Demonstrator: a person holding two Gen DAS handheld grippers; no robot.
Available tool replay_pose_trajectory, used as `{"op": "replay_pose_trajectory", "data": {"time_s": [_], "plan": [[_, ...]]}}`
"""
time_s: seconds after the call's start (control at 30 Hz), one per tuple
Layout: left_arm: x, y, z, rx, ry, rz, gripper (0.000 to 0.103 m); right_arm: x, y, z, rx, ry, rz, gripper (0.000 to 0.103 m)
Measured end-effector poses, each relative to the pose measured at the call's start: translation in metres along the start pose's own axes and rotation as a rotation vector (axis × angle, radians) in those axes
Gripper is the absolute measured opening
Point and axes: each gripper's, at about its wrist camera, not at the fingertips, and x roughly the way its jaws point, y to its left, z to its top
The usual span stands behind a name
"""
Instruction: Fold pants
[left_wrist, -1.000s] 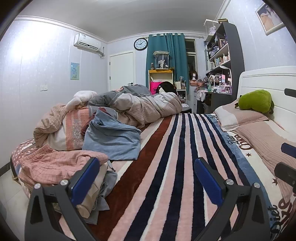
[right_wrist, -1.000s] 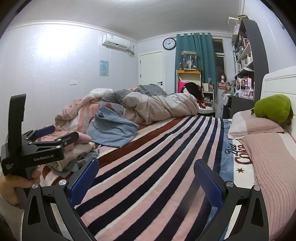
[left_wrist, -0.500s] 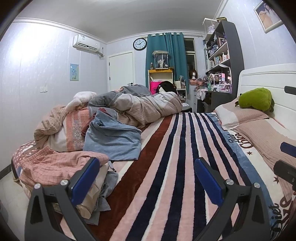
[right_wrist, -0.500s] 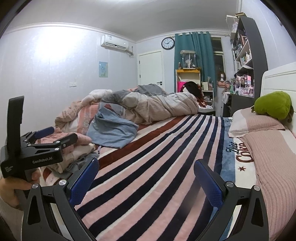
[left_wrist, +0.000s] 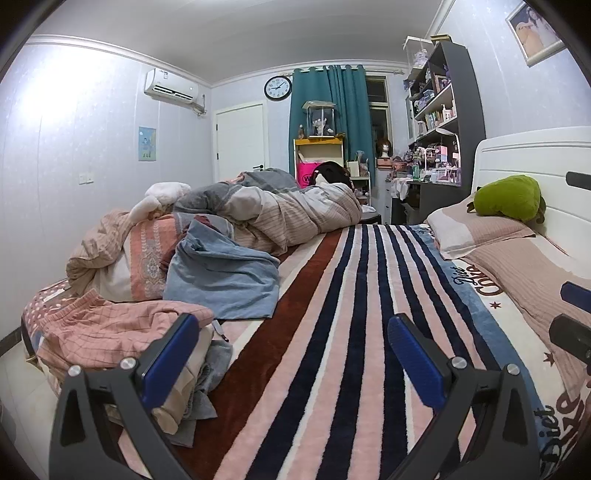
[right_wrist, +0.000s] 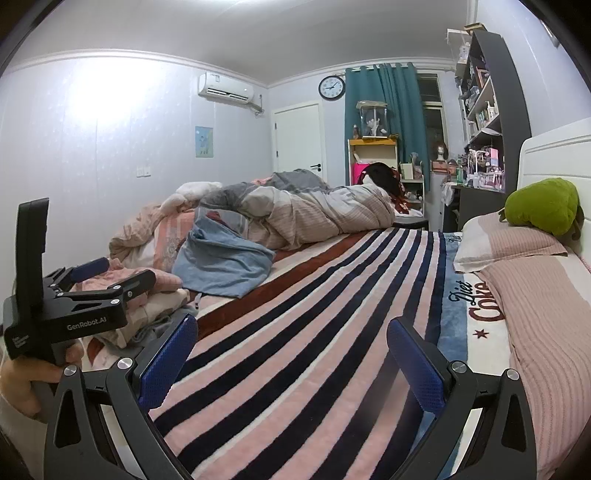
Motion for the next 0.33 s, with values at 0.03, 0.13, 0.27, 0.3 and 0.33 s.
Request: {"op": "replay_pose_trajectory", "data": {"time_s": [0.03,0.13,0.27,0.3,0.33], "plan": [[0.0003,0.0003,0.0,-0.002,0.0,0.001,0.101,0.0006,-0.0005,-0.0001,0.0,0.0,0.0,0.102],[0.0007,0.0003,0.0,0.0,0.001,0.001,0.101,0.0004,-0.0007,-0.0001,0.002,0.0,0.002,0.102],[0.0018,0.0008,0.0,0.003,0.005,-0.01,0.101,0.0003,-0.0007,-0.0001,-0.001,-0.001,0.0,0.102],[0.0022,0.0006,0.0,0.002,0.011,-0.01,0.101,0.0005,-0.0007,0.0001,-0.002,-0.001,0.0,0.102],[0.0025,0.0004,-0.0002,0.0,0.011,-0.01,0.101,0.0009,-0.0013,0.0008,-0.001,-0.001,-0.001,0.102]]}}
